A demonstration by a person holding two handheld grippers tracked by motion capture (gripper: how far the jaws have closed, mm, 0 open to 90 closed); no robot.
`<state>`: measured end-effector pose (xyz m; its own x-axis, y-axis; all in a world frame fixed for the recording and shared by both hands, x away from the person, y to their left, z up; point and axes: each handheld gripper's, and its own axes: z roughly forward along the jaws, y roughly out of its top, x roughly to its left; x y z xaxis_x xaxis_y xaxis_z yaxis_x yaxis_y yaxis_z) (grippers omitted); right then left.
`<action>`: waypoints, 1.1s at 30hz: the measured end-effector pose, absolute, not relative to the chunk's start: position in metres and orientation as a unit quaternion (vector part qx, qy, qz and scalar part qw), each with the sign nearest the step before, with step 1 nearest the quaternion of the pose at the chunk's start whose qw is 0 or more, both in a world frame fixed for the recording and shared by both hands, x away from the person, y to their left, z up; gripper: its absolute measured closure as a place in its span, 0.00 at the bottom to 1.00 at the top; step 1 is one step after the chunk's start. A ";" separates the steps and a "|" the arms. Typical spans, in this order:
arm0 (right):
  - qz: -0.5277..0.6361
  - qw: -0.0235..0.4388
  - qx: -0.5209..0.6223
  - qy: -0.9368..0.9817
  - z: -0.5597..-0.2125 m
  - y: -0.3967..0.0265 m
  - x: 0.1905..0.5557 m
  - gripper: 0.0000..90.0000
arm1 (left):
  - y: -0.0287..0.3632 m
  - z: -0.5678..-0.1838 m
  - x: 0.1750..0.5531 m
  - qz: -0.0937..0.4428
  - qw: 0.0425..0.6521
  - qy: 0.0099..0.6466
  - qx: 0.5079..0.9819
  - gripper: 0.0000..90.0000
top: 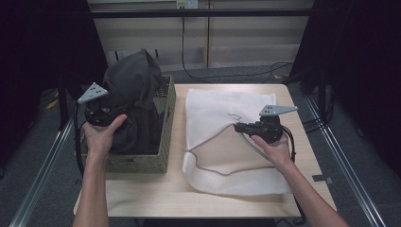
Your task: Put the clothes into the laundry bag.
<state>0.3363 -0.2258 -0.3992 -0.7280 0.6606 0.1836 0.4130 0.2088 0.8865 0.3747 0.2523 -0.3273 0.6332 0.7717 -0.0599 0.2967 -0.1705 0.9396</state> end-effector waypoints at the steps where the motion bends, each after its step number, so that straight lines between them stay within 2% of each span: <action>1: 0.523 0.118 0.350 0.768 -0.399 -0.226 0.337 0.99 | 0.251 -0.324 0.373 0.228 0.531 0.363 0.731 0.81; 19: 0.526 0.119 0.351 0.765 -0.399 -0.229 0.337 0.99 | 0.241 -0.271 0.346 0.259 0.572 0.299 0.718 0.81; 33: 0.527 0.120 0.351 0.765 -0.398 -0.230 0.337 0.99 | 0.246 -0.244 0.343 0.278 0.600 0.291 0.691 0.81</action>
<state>0.3374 -0.2299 -0.3981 -0.7244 0.6635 0.1868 0.4108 0.1980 0.8900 0.3426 0.2462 -0.2438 0.6765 0.7356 0.0352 0.0680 -0.1100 0.9916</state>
